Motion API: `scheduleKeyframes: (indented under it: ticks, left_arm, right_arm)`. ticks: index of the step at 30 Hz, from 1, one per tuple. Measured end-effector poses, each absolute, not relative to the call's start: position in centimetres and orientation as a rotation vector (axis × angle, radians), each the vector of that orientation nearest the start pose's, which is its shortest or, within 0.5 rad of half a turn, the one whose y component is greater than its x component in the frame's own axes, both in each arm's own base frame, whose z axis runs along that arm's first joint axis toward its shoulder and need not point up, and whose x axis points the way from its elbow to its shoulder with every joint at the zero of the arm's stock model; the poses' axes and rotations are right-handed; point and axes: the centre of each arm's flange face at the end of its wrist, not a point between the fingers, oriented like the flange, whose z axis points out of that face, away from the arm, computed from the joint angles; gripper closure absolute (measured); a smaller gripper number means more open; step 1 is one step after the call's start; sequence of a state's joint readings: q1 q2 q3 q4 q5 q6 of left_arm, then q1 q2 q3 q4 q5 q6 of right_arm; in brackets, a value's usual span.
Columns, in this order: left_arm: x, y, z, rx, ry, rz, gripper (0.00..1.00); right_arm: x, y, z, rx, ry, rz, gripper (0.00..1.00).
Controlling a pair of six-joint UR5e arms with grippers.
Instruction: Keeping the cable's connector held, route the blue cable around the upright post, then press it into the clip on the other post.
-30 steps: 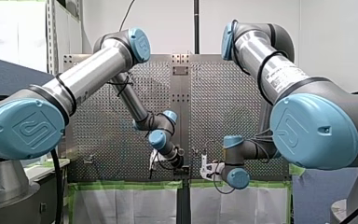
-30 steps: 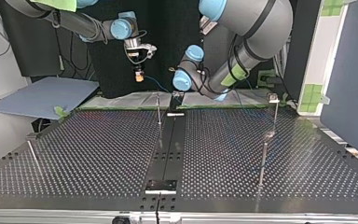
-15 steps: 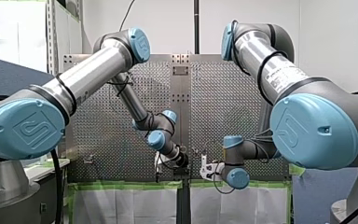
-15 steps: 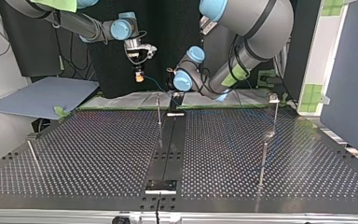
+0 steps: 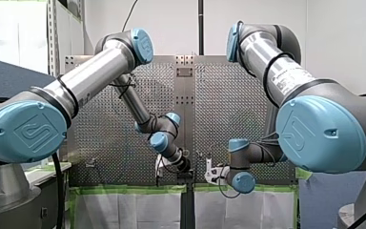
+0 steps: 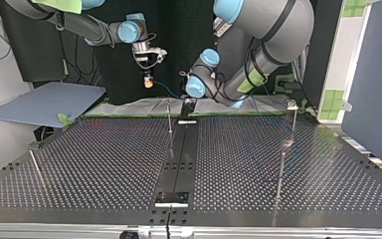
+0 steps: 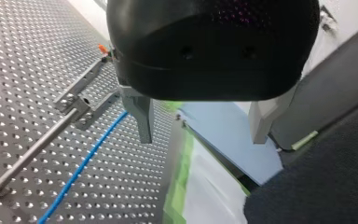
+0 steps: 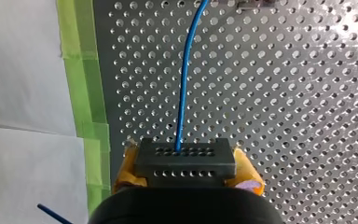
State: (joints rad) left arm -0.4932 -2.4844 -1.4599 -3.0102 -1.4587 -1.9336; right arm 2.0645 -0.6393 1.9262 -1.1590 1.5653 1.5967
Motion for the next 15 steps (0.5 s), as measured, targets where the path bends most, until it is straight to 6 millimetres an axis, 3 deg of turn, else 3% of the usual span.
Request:
scheduleKeyframes:
  ticks: [8, 15]
  left_arm:
    - [47.2, -42.0, 0.6, 0.32, 2.339, -0.509, 0.0]
    - [48.0, -42.2, 4.5, 0.366, 2.271, -0.498, 0.0]
  right_arm:
    - [37.3, -41.2, -7.2, 1.674, -1.013, 1.495, 1.0]
    - [37.5, -41.2, -7.2, 1.679, -1.003, 1.495, 1.0]
